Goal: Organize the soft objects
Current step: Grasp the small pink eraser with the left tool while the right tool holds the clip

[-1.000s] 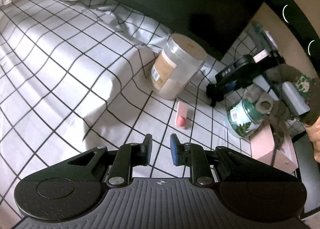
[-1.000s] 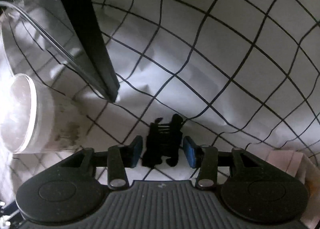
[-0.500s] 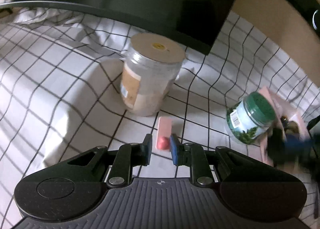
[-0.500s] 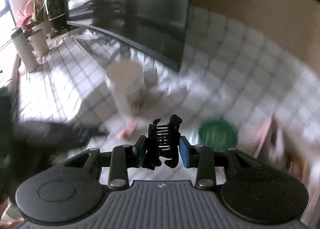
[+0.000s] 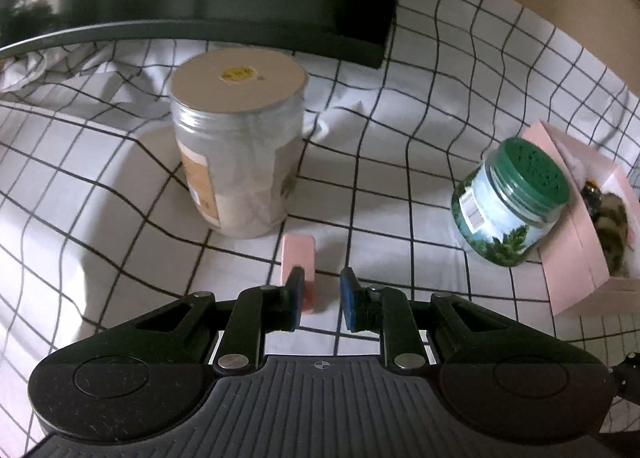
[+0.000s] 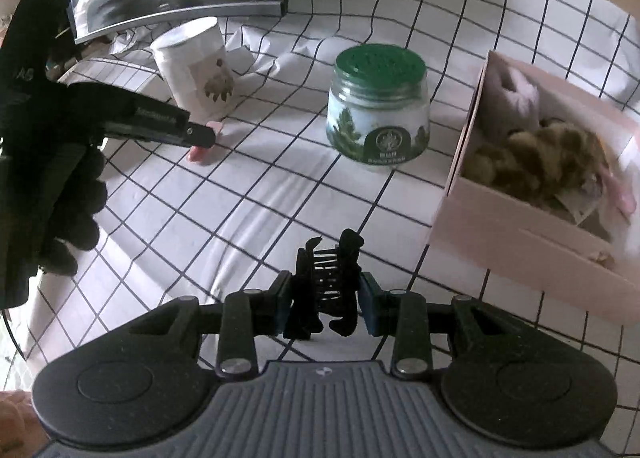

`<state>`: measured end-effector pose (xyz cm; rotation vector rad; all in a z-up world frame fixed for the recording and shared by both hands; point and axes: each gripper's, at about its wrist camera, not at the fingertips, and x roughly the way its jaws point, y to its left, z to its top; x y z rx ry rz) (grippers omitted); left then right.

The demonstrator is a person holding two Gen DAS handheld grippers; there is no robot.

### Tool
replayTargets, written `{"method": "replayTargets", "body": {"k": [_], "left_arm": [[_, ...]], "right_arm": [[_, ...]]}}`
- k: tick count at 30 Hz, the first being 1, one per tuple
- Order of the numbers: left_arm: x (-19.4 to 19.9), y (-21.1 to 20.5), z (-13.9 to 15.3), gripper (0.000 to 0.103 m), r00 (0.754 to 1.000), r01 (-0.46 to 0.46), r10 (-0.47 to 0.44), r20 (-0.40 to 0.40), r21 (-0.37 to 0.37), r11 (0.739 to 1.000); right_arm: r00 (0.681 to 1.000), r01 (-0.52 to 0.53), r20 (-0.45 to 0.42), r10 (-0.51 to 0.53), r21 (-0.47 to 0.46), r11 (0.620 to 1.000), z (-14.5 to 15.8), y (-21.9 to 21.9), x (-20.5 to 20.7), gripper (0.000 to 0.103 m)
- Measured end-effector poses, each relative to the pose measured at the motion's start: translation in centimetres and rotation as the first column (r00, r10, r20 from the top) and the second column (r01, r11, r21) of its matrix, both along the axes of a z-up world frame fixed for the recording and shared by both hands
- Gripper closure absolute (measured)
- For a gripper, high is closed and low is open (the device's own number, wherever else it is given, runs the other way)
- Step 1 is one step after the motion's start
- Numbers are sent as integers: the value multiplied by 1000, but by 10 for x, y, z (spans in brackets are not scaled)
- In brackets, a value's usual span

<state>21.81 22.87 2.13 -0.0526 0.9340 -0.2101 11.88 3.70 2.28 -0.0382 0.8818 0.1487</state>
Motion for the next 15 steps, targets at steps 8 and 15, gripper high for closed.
{"method": "replayTargets", "body": {"k": [8, 15], "left_arm": [[-8, -17, -9, 78, 995, 100, -100, -8, 20, 995], [-26, -11, 5, 77, 988, 95, -99, 116, 37, 995]], "right_arm": [[999, -31, -29, 32, 44, 999, -11, 6, -2, 52], [998, -64, -16, 65, 5, 998, -14, 15, -4, 41]]}}
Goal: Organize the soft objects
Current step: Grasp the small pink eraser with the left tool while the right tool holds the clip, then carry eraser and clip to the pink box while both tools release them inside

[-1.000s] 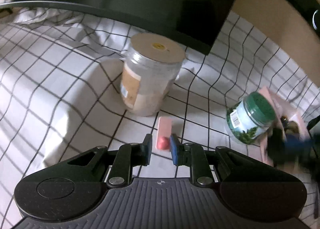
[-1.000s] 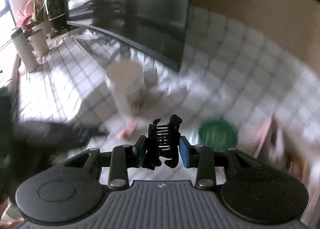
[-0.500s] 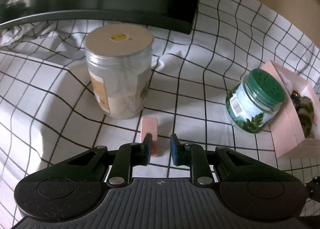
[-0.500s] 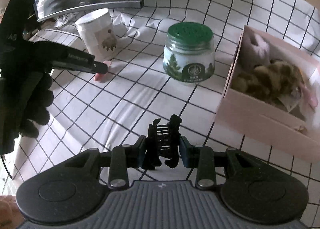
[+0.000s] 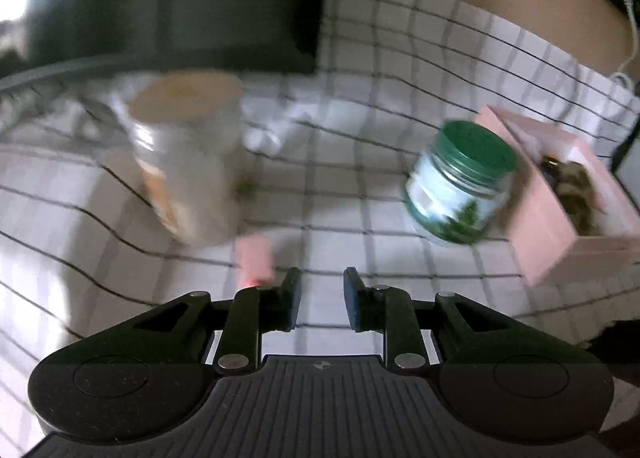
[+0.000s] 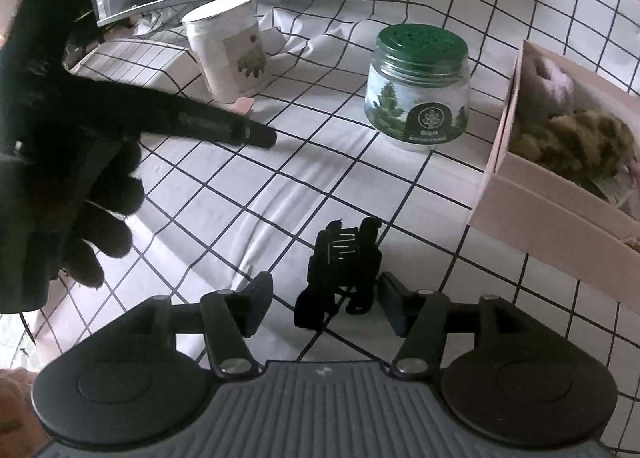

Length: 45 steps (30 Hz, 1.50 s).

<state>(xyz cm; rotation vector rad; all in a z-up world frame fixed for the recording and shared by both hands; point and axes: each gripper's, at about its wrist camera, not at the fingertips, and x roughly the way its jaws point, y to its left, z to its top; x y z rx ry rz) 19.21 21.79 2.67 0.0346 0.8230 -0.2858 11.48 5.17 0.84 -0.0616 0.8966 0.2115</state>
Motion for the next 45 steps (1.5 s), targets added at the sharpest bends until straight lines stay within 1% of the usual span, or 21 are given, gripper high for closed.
{"method": "replayTargets", "body": {"k": [2, 5, 10, 15, 18, 20, 22, 26, 28, 30, 31, 33, 37, 42, 45], "left_arm": [[6, 4, -1, 77, 999, -35, 35, -4, 41, 999], [16, 9, -5, 77, 996, -74, 76, -42, 51, 996], [26, 10, -13, 77, 993, -81, 85, -78, 48, 996], [30, 11, -14, 77, 995, -75, 78, -57, 44, 996], [30, 11, -14, 77, 996, -68, 70, -56, 42, 997], [29, 11, -13, 77, 993, -87, 89, -77, 30, 996], [27, 9, -12, 77, 993, -83, 87, -84, 44, 996], [21, 7, -16, 77, 997, -55, 58, -42, 69, 996], [19, 10, -16, 77, 998, -53, 55, -31, 53, 997], [18, 16, -16, 77, 997, -58, 59, -47, 15, 998], [19, 17, -15, 77, 997, -49, 50, -60, 9, 999], [20, 16, -13, 77, 996, -39, 40, -81, 20, 999], [21, 16, -10, 77, 987, -102, 101, -126, -2, 995], [22, 13, -10, 77, 987, -96, 96, -130, 12, 995], [30, 11, -10, 77, 983, -115, 114, -141, 5, 993]], "right_arm": [[1000, -6, 2, 6, -7, 1000, 0, 1, 1, 38], [1000, -13, 8, 13, -15, 1000, -1, 4, 1, 32], [999, -44, 17, 45, -68, 997, -5, 14, -1, 26], [998, -53, 18, 55, -70, 996, -6, 14, 0, 22], [998, -51, 23, 53, -69, 996, -6, 14, 0, 22], [999, -46, 27, 48, -64, 997, -6, 13, 0, 22], [999, -44, 29, 46, -63, 997, -6, 13, 0, 22], [999, -39, 31, 41, -65, 997, -6, 14, 0, 22], [999, -36, 33, 38, -71, 997, -7, 15, -1, 22], [999, -32, 36, 35, -78, 996, -7, 15, -1, 22], [999, -30, 37, 33, -80, 996, -7, 16, -2, 22], [999, -28, 38, 31, -86, 996, -8, 16, -2, 22], [999, -29, 41, 33, -93, 995, -8, 17, -2, 22], [998, -29, 44, 33, -95, 995, -9, 17, -2, 21], [998, -27, 46, 32, -95, 995, -9, 18, -2, 21]]}}
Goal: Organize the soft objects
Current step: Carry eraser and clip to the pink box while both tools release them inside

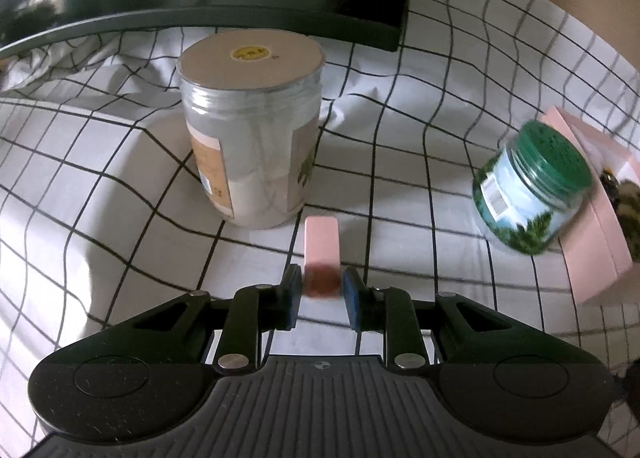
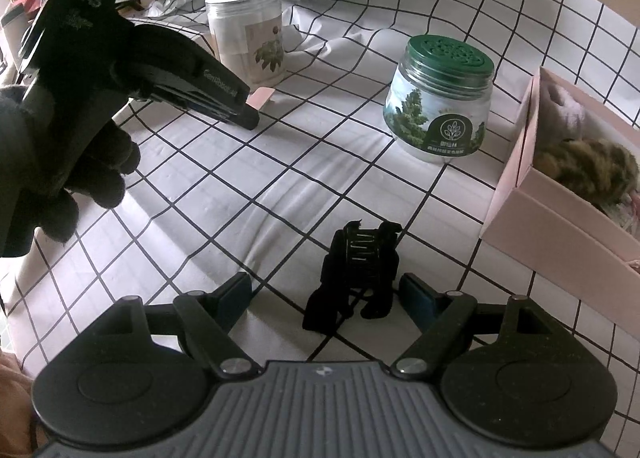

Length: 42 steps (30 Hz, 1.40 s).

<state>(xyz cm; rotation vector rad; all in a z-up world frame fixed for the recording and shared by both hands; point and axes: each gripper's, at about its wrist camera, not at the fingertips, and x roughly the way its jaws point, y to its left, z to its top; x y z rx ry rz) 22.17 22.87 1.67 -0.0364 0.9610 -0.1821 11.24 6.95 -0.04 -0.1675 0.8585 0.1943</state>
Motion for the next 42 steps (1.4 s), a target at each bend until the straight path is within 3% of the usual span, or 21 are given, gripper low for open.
{"method": "replayTargets", "body": {"k": [5, 11, 14, 17, 22, 27, 31, 34, 42], "left_arm": [[10, -5, -1, 78, 1000, 7, -7, 1, 9, 1000], [-1, -7, -4, 79, 995, 80, -83, 48, 57, 995], [-7, -7, -5, 80, 992, 99, -103, 70, 55, 994], [-11, -8, -5, 80, 990, 113, -118, 81, 60, 992], [-28, -3, 2, 80, 984, 162, -165, 67, 49, 986], [-68, -8, 20, 80, 965, 253, -253, 67, 14, 967], [-97, -31, 31, 80, 934, 357, -354, 46, -60, 932], [-111, -56, 44, 80, 894, 448, -445, 53, -103, 888], [-139, -118, 94, 80, 783, 621, -594, 185, -188, 761]], "right_arm": [[1000, -1, 2, 1, 0, 1000, 0, 1, -1, 22], [1000, 3, 1, -3, 0, 1000, 1, 1, -1, 23], [1000, 16, 7, -16, -3, 1000, 3, 0, -1, 33], [999, 28, 23, -28, -1, 1000, 6, -3, -2, 67], [999, 36, -1, -36, 15, 999, 12, -4, -2, 69], [997, 45, 64, -46, 18, 999, 30, -9, -27, 69], [984, 121, 126, -125, 40, 992, 49, -34, -47, 69], [964, 204, 164, -210, 54, 978, 61, -57, -67, 69], [879, 382, 294, -376, 41, 923, 101, -108, -126, 69]]}}
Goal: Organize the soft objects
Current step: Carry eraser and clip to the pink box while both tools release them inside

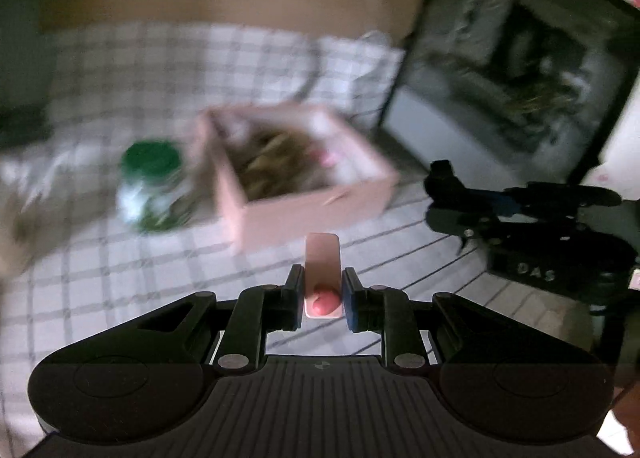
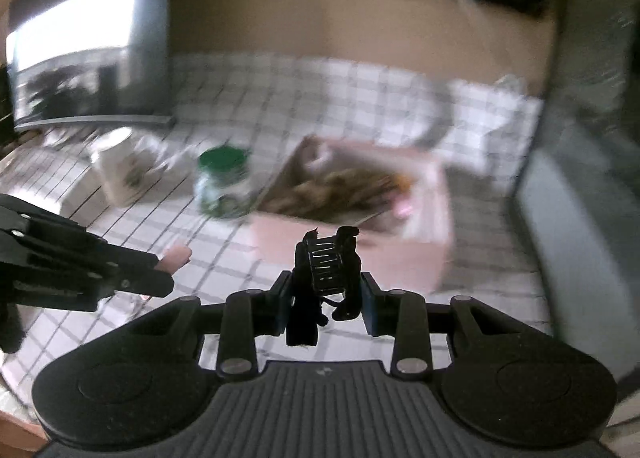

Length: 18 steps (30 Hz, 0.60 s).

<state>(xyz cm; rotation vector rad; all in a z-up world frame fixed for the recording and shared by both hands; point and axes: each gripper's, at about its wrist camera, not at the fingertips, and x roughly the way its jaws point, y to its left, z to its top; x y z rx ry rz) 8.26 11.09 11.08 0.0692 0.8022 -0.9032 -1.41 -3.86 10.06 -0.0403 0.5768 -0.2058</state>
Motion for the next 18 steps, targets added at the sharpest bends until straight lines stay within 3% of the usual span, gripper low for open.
{"method": "replayTargets", "body": {"k": [4, 9, 13, 18], "left_arm": [[4, -27, 19, 80, 997, 63, -61, 53, -33, 997], [41, -47, 27, 80, 997, 24, -21, 77, -42, 999], [84, -57, 29, 80, 996, -20, 25, 85, -51, 998], [124, -80, 36, 80, 988, -33, 39, 149, -43, 999]], "right_arm": [[995, 52, 89, -47, -51, 997, 26, -11, -22, 69], [980, 107, 174, -96, -53, 993, 48, -28, -23, 69], [975, 122, 191, -115, -24, 992, 46, -41, -9, 69], [977, 110, 184, -110, 12, 994, 33, -55, 27, 69]]}}
